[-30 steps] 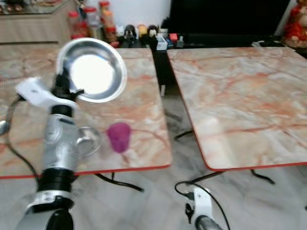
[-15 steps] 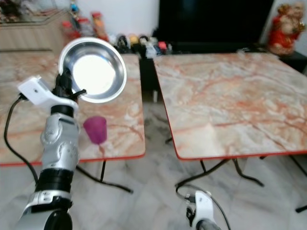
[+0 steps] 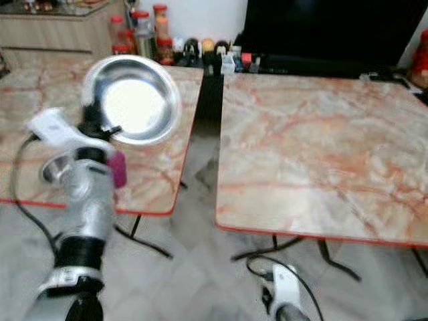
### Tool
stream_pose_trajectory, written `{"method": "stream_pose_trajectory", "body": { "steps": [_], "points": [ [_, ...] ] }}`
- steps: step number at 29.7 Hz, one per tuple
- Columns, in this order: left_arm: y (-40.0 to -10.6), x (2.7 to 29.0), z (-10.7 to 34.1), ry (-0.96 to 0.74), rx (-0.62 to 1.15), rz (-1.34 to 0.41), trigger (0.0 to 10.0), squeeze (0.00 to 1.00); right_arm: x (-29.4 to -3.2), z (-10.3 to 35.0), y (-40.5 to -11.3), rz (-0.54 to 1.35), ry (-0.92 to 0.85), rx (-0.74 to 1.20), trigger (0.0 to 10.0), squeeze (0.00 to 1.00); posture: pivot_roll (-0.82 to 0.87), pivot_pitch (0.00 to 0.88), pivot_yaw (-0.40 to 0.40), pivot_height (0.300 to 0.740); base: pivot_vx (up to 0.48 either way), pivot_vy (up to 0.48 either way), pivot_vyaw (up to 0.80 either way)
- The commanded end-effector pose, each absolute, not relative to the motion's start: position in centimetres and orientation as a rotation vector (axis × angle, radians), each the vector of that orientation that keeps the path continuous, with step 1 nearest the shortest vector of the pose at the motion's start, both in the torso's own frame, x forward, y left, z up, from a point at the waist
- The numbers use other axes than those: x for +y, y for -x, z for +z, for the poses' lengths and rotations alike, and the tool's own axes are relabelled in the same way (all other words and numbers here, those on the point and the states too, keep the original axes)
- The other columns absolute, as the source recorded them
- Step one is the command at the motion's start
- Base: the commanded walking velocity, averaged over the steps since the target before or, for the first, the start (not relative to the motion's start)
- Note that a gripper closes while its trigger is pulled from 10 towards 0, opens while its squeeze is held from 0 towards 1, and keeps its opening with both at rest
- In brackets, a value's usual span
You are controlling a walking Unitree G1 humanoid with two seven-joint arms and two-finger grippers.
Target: Setting the table
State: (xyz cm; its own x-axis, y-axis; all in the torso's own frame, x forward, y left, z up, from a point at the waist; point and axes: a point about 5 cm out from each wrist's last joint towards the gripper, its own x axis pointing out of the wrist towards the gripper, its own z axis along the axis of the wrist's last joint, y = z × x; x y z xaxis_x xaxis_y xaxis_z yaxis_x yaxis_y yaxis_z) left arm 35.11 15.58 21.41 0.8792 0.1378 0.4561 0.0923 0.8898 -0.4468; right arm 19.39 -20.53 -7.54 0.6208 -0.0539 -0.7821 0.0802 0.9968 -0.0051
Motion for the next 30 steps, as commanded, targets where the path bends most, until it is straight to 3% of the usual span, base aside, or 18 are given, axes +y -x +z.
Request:
{"method": "stream_pose_trajectory", "body": {
  "steps": [1, 13, 30],
  "points": [
    [-35.09, 16.61, 21.86, 0.468, -0.521, 0.044, 10.0, 0.00, -19.48, -7.64, -19.53, -0.065, -0.061, 0.899, 10.0, 0.00, 0.00, 0.000, -0.053, 0.740, 0.382, -0.285, 0.00],
    [-35.14, 16.49, 22.03, 0.470, -0.523, 0.027, 10.0, 0.00, -19.15, -7.85, -19.33, -0.068, -0.073, 0.924, 10.0, 0.00, 0.00, 0.000, -0.047, 0.740, 0.294, -0.343, -0.48],
    [-35.22, 16.32, 22.10, 0.468, -0.516, 0.022, 10.0, 0.00, -19.09, -7.79, -19.42, -0.062, -0.071, 0.915, 10.0, 0.00, 0.01, 0.000, -0.044, 0.740, 0.299, -0.369, 0.00]
  ]
}}
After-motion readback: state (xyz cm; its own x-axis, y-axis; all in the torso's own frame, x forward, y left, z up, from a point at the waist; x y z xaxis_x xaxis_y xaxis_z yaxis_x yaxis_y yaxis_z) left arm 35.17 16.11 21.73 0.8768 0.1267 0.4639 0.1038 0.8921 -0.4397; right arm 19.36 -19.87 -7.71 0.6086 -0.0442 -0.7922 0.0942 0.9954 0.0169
